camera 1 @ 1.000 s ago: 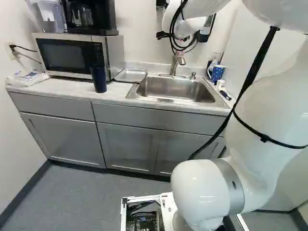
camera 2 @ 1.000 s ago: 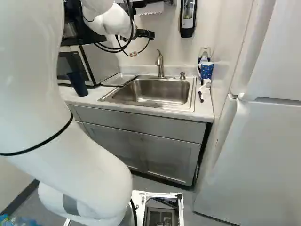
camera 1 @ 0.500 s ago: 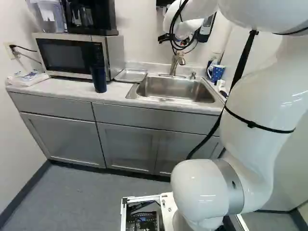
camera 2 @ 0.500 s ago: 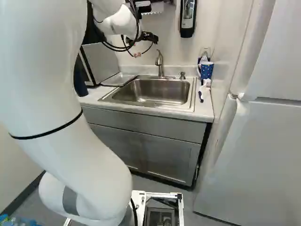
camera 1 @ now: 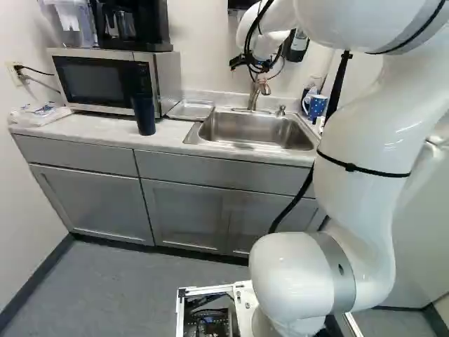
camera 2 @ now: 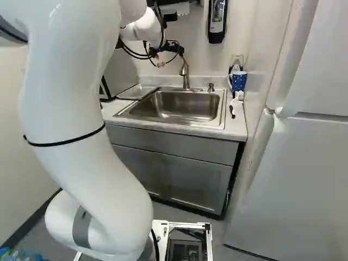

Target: Rinse the cup and place it in the tray

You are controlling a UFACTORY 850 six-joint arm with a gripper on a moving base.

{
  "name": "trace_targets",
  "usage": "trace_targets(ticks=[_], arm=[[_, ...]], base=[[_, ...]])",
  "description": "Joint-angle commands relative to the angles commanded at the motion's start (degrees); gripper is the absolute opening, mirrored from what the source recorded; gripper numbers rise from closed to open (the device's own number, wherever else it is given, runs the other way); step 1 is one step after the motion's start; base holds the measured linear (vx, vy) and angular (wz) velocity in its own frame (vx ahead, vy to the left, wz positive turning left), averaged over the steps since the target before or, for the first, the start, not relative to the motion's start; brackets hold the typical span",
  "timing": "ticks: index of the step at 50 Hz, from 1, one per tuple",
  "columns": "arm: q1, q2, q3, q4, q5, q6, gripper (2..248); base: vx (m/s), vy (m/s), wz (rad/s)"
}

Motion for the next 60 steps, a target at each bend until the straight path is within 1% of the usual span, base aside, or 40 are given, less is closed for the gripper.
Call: trace_targets(ticks=[12, 60], arm=[[0.07, -2.69, -3.01, 0.0, -3.41, 0.0, 247], [-0.46, -10.48, -12.09, 0.0, -3.41, 0.0, 247]], base=[[0.0, 0.0, 0.0], [0.0, 0.0, 0.0]])
